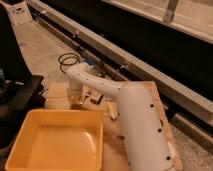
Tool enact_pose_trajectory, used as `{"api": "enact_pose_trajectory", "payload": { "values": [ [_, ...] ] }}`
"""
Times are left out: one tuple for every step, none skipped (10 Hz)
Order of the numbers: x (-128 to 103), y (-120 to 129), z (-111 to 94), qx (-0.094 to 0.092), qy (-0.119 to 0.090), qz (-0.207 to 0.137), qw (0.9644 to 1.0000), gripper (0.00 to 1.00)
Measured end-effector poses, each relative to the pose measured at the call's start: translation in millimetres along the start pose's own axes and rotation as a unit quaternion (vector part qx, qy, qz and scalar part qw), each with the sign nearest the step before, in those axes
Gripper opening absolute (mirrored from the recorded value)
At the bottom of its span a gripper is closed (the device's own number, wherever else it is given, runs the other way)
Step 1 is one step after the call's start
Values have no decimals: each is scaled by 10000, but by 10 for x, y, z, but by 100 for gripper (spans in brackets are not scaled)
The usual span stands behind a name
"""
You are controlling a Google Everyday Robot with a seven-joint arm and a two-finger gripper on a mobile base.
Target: Wipe table surface with brush
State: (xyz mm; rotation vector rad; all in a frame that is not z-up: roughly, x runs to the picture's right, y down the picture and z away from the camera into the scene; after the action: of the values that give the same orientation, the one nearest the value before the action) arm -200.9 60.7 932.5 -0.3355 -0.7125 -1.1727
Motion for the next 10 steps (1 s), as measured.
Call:
{"api": "enact_pose_trajectory", "payload": {
  "values": [
    [124, 8, -25, 24, 28, 40, 10000, 0],
    [291, -17, -20, 60, 27, 68, 10000, 0],
    [417, -61, -8, 97, 11, 67, 9999, 0],
    [531, -146, 28, 139, -23, 13, 9999, 0],
    [563, -245, 74, 192, -58, -57, 9998, 0],
    [541, -365, 149, 254, -128, -153, 9995, 0],
    [493, -454, 218, 289, -197, -243, 9991, 0],
    [401, -590, 300, 348, -297, -388, 9982, 0],
    [298, -654, 350, 383, -393, -495, 9973, 0],
    [219, -677, 377, 406, -445, -564, 9966, 0]
  ]
}}
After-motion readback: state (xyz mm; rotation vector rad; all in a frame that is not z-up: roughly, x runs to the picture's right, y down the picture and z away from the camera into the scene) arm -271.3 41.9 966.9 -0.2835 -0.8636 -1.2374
